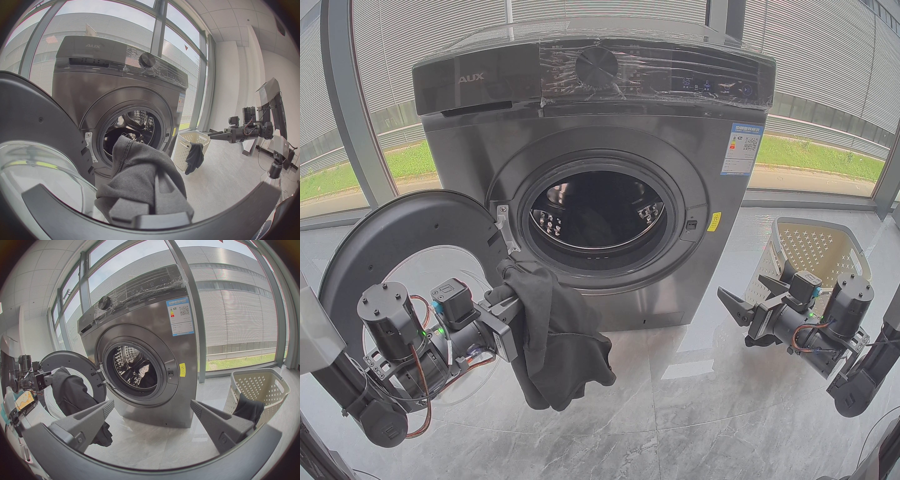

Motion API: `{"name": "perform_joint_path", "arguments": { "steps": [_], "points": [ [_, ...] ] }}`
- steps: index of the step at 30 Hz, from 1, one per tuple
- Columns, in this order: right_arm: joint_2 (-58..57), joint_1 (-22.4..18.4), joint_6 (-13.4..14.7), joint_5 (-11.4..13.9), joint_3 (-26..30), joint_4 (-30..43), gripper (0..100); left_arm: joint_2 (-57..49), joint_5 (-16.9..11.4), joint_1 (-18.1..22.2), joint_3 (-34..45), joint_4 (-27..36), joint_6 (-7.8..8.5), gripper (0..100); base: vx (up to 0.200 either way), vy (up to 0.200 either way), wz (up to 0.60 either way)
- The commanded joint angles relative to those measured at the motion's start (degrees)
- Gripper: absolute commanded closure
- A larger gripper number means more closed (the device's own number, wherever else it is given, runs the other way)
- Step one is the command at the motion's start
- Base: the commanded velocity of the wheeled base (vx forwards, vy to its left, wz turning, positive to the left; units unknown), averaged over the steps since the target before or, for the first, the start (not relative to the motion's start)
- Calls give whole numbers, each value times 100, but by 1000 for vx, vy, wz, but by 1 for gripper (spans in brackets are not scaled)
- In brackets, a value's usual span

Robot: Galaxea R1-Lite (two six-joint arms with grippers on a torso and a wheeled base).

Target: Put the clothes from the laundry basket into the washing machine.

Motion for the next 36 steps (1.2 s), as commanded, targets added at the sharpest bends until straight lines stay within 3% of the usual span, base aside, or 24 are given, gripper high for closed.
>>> {"name": "perform_joint_path", "arguments": {
  "steps": [1, 8, 29, 36],
  "points": [
    [6, 15, 0, 2, -6, -3, 0, 62, -6, 23, -18, -5, 25, 100, 200, 0, 0],
    [6, 68, 17, -7, -6, -3, 0, 158, -6, 6, 8, -5, 52, 100, 200, 0, 0],
    [6, 103, 26, 2, -14, -3, 0, 325, 12, -21, 184, -5, 17, 100, 0, 0, 0],
    [6, 103, 26, 2, -14, -3, 0, 352, 20, 6, 131, -5, -19, 100, 0, -86, 0]
  ]
}}
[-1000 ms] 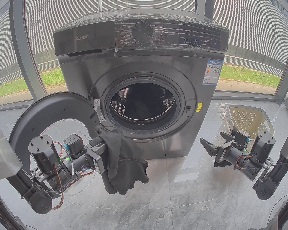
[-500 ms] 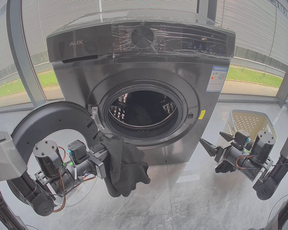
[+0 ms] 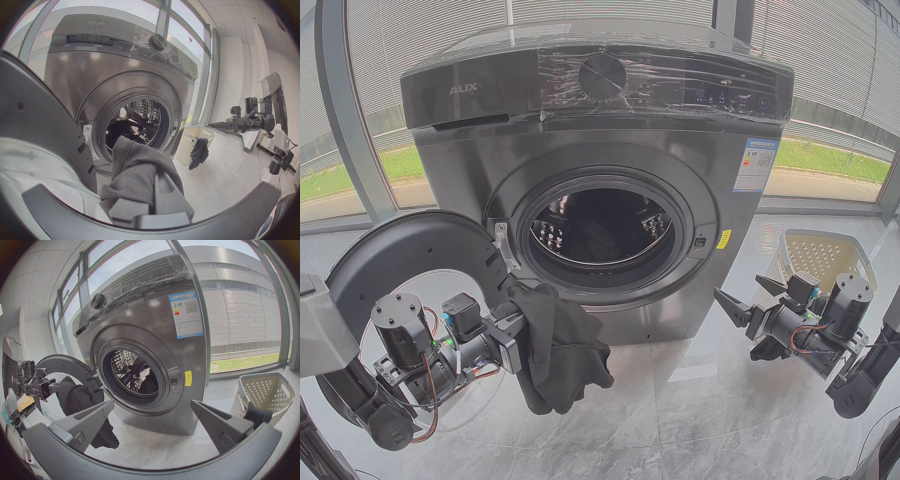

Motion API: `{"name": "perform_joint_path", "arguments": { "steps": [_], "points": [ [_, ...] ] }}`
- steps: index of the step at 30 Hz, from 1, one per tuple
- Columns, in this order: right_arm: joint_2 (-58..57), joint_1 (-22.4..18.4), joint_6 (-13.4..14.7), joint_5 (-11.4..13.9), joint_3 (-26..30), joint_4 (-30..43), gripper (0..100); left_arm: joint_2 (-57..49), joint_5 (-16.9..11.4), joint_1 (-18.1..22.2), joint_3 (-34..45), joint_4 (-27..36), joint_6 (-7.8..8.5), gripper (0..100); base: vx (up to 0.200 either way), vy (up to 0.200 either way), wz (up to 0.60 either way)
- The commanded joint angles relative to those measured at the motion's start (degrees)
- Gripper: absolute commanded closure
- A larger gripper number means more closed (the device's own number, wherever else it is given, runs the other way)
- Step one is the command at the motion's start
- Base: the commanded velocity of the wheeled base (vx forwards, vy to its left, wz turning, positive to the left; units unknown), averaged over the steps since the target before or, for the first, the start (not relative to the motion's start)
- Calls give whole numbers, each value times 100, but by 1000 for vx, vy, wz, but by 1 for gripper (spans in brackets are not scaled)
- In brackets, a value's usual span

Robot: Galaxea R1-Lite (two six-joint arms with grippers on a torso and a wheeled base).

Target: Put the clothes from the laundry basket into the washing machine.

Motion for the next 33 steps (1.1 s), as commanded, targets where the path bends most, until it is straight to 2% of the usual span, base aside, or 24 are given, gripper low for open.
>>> {"name": "perform_joint_path", "arguments": {
  "steps": [1, 7, 20, 26, 33],
  "points": [
    [17, 0, -1, 4, 3, -3, 0, 41, 3, 11, -1, -2, 0, 100, 0, 0, 0],
    [17, 0, -1, 4, 11, -3, 0, 94, 3, 11, 25, -2, 44, 100, 0, 0, 0],
    [61, 0, -1, 4, 11, -3, 0, 164, 3, 2, 25, -2, 26, 100, 0, 0, 0],
    [61, 9, -1, 4, 11, -3, 0, 164, 3, -7, 34, -2, 26, 100, 200, 0, 0],
    [61, 9, -1, 4, 11, -3, 0, 217, 3, -25, 43, -2, 79, 100, 0, 0, 0]
  ]
}}
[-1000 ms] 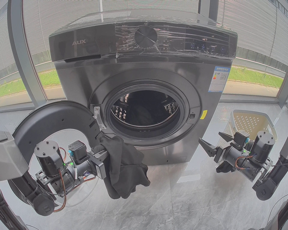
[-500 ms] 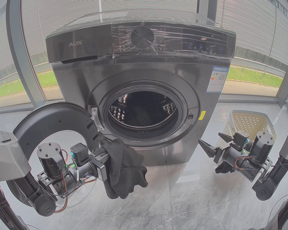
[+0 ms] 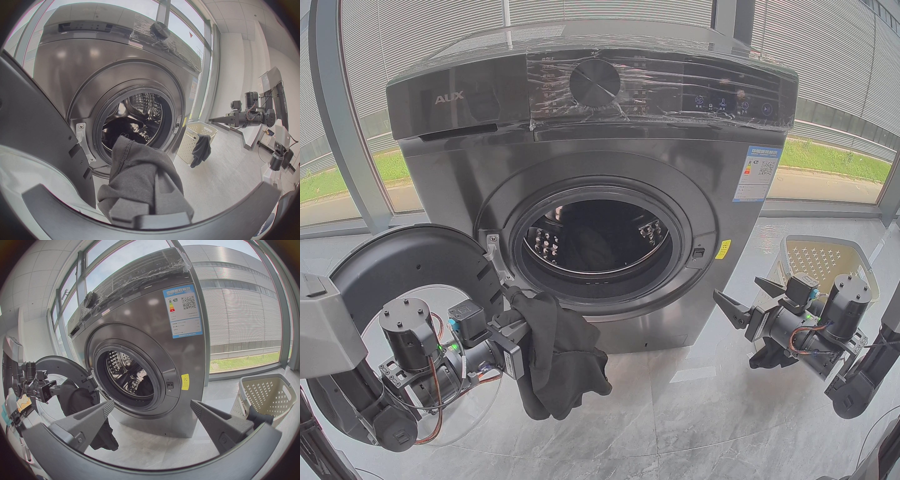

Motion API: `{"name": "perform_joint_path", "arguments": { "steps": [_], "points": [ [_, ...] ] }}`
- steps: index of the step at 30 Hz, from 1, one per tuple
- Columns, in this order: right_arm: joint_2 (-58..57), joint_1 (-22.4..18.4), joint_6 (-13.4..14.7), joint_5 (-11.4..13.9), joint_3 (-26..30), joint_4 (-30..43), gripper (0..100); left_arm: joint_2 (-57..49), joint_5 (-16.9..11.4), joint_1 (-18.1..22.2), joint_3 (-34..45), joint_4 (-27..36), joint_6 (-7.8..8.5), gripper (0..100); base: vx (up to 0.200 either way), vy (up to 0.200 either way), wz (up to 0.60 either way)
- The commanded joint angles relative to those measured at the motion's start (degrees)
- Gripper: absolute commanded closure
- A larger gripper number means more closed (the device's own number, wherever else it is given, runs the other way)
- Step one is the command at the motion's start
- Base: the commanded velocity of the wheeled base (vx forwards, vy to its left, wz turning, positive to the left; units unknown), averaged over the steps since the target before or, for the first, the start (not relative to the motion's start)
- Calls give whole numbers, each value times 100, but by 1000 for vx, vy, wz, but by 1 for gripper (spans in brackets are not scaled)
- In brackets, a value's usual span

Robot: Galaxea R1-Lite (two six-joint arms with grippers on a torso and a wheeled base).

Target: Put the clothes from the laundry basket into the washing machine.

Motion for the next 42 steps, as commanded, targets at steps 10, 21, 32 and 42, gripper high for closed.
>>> {"name": "perform_joint_path", "arguments": {
  "steps": [10, 21, 32, 42],
  "points": [
    [4, 6, 8, 4, 1, -1, 0, 13, 1, 6, 12, -2, -7, 100, 0, -40, 0],
    [13, 6, 8, 4, 1, -1, 0, 39, 1, -2, 21, -2, 2, 100, 0, -73, 0],
    [22, 14, 8, 4, 9, -1, 0, 224, 1, 42, -111, -2, 11, 100, 55, 0, 0],
    [48, 58, 8, 4, 9, -1, 0, 241, 10, 42, -120, -2, 11, 100, 60, 0, 0]
  ]
}}
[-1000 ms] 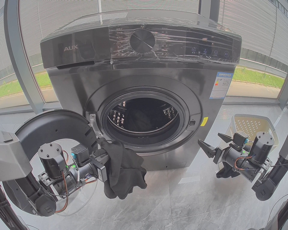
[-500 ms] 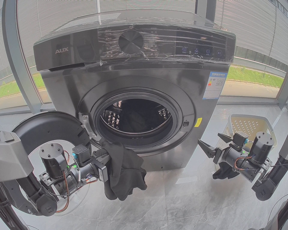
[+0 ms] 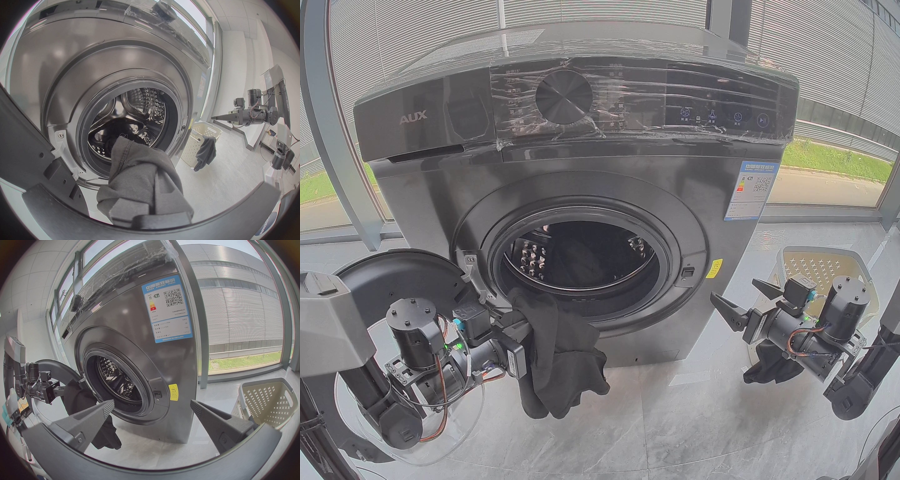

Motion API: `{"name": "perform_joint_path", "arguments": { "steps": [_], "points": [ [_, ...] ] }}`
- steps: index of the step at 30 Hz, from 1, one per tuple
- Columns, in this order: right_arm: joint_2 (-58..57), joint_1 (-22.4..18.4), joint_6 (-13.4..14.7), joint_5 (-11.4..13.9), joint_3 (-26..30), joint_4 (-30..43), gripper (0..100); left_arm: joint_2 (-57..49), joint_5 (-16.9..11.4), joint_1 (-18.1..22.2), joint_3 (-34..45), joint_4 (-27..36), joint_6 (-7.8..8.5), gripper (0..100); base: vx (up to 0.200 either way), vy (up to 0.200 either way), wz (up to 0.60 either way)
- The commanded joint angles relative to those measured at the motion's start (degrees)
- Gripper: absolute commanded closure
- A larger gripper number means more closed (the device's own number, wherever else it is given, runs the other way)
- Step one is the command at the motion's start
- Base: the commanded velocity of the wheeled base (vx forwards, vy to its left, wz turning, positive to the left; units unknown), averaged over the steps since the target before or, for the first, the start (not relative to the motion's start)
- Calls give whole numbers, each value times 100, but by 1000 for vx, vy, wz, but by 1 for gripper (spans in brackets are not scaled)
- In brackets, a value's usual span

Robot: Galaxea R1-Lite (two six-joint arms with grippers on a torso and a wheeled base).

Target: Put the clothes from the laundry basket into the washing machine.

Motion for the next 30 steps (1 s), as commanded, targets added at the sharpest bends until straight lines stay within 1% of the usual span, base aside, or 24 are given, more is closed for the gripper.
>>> {"name": "perform_joint_path", "arguments": {
  "steps": [1, 11, 14, 19, 30],
  "points": [
    [21, 3, 0, 2, 1, -3, 0, 48, 2, 0, -6, -2, 1, 100, 0, 0, 0],
    [21, 12, 0, 2, 10, -3, 0, 74, -6, 0, -6, -2, 1, 100, 0, 0, 0],
    [21, 12, 0, 2, 10, -3, 0, 92, 2, 9, 3, -2, 1, 100, 200, 0, 0],
    [21, 109, 8, -7, 45, -3, 0, 127, 2, 0, 3, -2, 1, 100, 0, 0, 0],
    [21, 109, 8, -7, 53, -3, 0, 171, 2, -9, 11, -2, 1, 100, 0, 0, 0]
  ]
}}
